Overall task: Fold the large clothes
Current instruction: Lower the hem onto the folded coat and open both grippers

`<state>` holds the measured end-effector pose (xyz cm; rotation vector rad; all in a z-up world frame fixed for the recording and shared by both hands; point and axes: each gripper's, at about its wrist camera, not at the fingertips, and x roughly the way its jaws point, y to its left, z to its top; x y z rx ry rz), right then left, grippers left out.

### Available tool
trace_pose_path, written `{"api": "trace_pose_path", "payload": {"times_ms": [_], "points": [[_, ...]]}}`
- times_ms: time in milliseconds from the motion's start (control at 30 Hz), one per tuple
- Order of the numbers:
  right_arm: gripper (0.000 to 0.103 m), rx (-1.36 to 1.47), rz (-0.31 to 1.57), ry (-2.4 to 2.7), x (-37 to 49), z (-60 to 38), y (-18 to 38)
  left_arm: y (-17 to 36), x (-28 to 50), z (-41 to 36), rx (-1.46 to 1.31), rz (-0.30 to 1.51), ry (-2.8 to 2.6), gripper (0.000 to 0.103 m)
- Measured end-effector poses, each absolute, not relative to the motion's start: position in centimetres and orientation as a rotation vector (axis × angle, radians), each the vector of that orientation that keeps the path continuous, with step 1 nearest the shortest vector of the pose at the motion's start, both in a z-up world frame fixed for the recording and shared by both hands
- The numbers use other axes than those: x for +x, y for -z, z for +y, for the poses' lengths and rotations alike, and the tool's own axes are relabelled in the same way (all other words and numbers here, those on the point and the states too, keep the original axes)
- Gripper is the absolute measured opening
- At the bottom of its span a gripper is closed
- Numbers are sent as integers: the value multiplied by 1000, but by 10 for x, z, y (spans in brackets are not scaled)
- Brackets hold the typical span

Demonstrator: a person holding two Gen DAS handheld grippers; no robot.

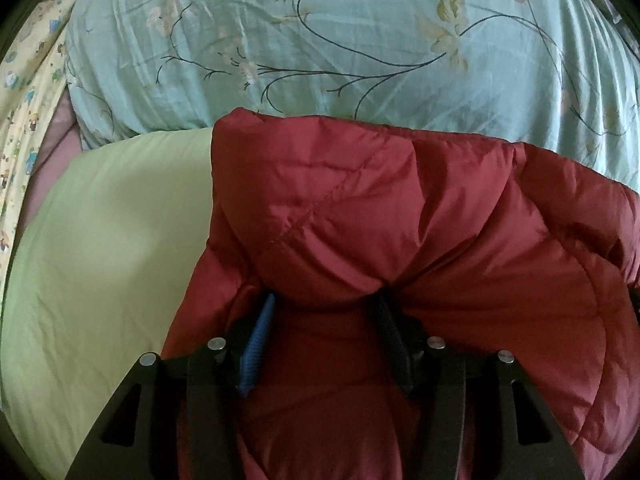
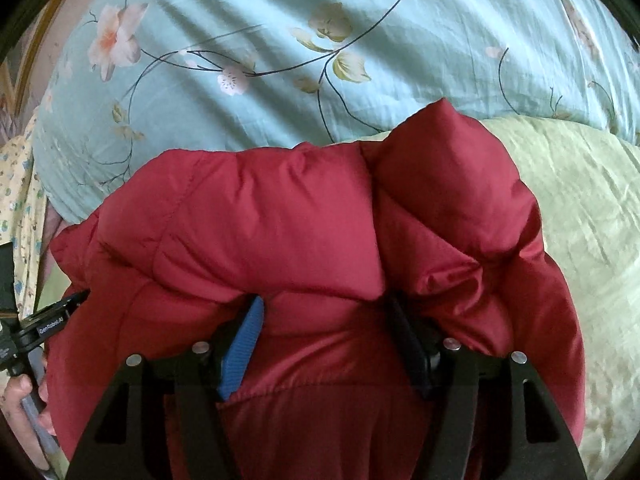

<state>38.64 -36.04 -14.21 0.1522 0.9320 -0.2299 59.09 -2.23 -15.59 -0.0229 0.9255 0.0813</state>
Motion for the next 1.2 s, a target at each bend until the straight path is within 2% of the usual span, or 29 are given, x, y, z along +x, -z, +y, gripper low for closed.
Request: {"api": "trace_pose_path", "payload": {"times_ms": [467,767,1133,1200], "points": [[68,175,940,200,372,-371,137,147,582,-42,82,938,-151,55],[68,196,861,135,319,-366,84,100,501,-49,36,877,-70,54],[70,264,879,121,238,-361,56,90,420,-22,-114,881,-8,54],[70,289,881,134,230,-365,55,91,415,-11,-143,887,2,57]]}}
